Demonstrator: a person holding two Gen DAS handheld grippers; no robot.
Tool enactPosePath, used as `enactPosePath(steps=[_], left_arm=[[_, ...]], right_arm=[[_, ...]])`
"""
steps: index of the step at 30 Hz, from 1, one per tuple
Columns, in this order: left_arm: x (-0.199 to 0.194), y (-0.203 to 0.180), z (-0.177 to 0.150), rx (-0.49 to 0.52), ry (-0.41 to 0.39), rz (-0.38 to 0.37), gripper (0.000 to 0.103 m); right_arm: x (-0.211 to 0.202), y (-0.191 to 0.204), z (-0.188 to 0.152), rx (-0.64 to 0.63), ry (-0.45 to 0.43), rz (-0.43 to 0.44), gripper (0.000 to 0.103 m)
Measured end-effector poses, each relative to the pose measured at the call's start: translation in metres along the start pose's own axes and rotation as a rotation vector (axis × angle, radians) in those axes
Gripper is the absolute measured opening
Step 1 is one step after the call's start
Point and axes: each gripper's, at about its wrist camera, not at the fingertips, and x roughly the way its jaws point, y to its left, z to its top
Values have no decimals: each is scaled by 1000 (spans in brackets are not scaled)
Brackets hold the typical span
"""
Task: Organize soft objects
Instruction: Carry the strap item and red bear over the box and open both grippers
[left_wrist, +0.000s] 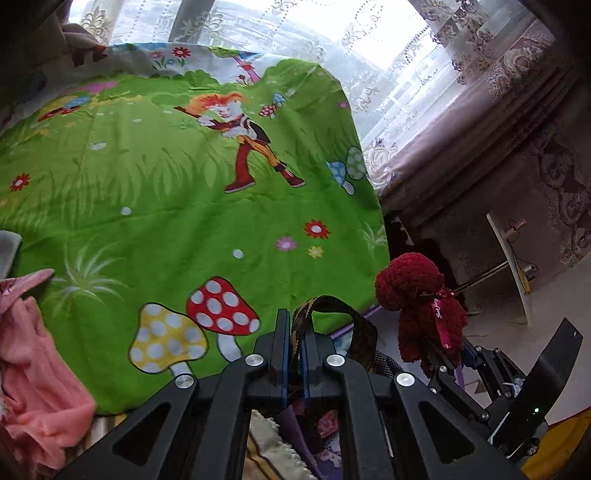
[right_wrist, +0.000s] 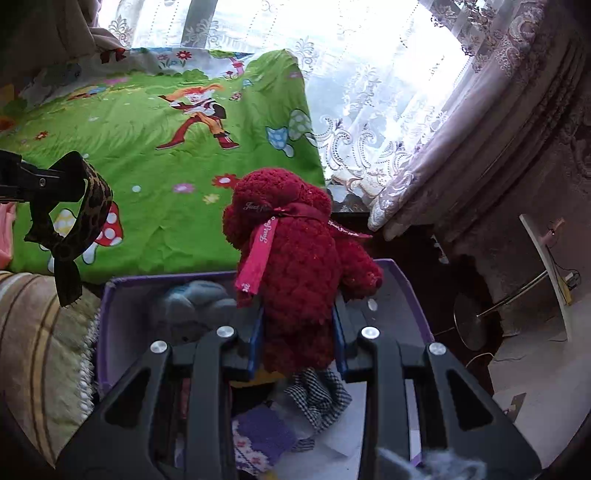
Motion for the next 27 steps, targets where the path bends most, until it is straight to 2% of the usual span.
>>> enactPosePath(steps=[8, 12, 20, 22, 25, 27], left_arm=[[20, -49, -27, 73, 73, -57, 5], [26, -57, -35, 79, 101, -73, 5], [36, -63, -47, 79, 161, -100, 8], [40, -63, -47, 78, 175, -90, 14], [42, -62, -48, 70, 183, -88, 34], [42, -62, -48, 72, 177, -86, 50]], right_arm=[[5, -37, -31, 30, 45, -72, 34], [2, -48, -43, 31, 51, -120, 34], [9, -60, -55, 60, 99, -150, 36], [12, -61, -57, 61, 111, -163, 39], [12, -61, -57, 60, 115, -172, 44], [12, -62, -57, 59, 113, -186, 52]])
